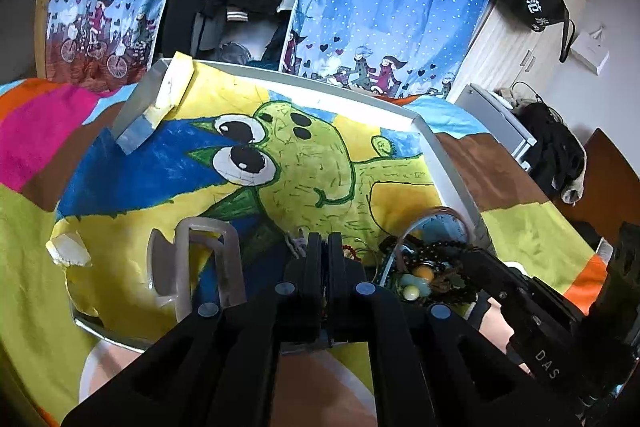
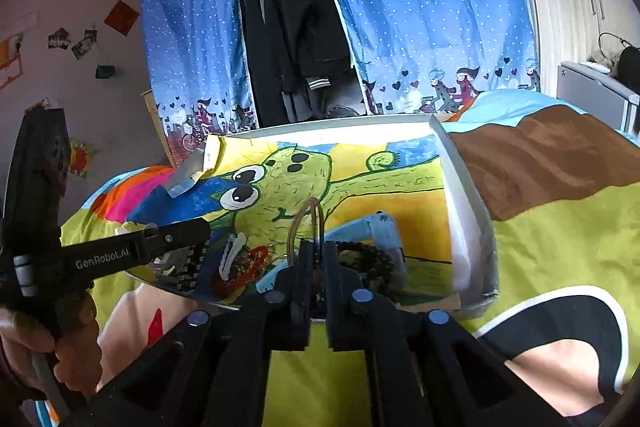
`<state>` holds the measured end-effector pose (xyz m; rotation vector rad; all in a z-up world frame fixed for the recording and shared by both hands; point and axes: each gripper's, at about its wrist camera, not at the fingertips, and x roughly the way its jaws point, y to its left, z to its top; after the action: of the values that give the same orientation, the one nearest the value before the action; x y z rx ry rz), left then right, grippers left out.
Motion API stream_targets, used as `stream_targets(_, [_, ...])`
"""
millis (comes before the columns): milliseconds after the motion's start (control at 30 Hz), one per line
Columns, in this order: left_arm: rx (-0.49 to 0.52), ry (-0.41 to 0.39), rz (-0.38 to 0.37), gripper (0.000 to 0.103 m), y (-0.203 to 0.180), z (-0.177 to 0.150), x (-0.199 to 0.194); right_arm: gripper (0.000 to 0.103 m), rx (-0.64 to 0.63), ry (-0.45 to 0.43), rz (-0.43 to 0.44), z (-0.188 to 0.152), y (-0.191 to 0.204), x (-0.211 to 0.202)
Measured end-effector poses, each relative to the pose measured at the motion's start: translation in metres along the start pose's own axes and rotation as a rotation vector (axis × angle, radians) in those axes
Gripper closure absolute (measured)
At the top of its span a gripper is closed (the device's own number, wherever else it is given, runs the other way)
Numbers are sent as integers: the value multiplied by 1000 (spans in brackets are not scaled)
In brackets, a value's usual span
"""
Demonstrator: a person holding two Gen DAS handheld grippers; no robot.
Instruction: Organize jewelry
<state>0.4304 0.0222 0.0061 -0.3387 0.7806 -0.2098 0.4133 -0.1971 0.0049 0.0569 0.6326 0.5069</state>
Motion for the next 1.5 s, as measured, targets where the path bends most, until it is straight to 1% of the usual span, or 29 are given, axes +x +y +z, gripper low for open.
stream_targets(33, [-4, 5, 8, 98, 1, 0, -2, 79, 2, -6, -3, 0, 0, -3])
stream_targets(100, [-16, -5, 5, 78, 1, -2, -9, 65, 4, -25, -5, -2, 1, -13])
stream_targets(133, [-21, -16, 3, 59, 0, -3, -15, 65, 4, -33, -7, -3, 2, -18])
stream_targets(167, [-33, -48, -2, 51, 0, -6, -24, 65, 4, -40, -9, -4, 3, -25])
stream_targets(233, [-31, -80, -15, 51, -2, -10, -41, 65, 5, -50, -15, -7, 5, -36])
stream_targets(267, [-25, -87, -13, 51, -5, -13, -50, 62, 5, -56, -18, -10, 7, -44])
stream_targets(300, [-18, -95, -6, 50, -8, -16, -58, 56, 6, -61, -22, -13, 9, -52])
stream_targets(333, [-8, -107, 2, 47, -10, -21, -67, 53, 6, -68, -25, -16, 11, -59])
stream_targets(433, [25, -168, 27, 22, -18, -44, -101, 37, 5, -94, -24, -28, 19, -85])
stream_targets(467, [32, -185, 31, 20, -20, -51, -110, 34, 10, -103, -24, -34, 23, -96])
stream_targets(533, [57, -214, 49, 20, -26, -69, -132, 23, 17, -114, -20, -43, 29, -113])
stream_targets(600, [77, -229, 70, 19, -31, -86, -151, 18, 13, -121, -23, -53, 36, -130])
stream_targets(700, [104, -258, 98, 19, -35, -110, -179, 6, -1, -137, -26, -70, 50, -157])
stream_targets(733, [110, -265, 106, 18, -35, -118, -186, 3, -10, -145, -27, -77, 56, -167])
stream_targets(800, [117, -280, 123, 18, -36, -137, -203, 0, -26, -157, -34, -89, 65, -183])
stream_targets(1000, [154, -289, 190, 18, -38, -190, -234, 0, -44, -156, -52, -126, 86, -215])
stream_targets(1133, [149, -274, 208, 18, -36, -211, -239, 0, -32, -156, -66, -140, 91, -225])
stream_targets(1300, [154, -265, 213, 18, -36, -225, -242, 0, -3, -154, -73, -147, 92, -228])
stream_targets(1500, [151, -254, 217, 18, -33, -231, -243, 0, 16, -150, -73, -152, 90, -229])
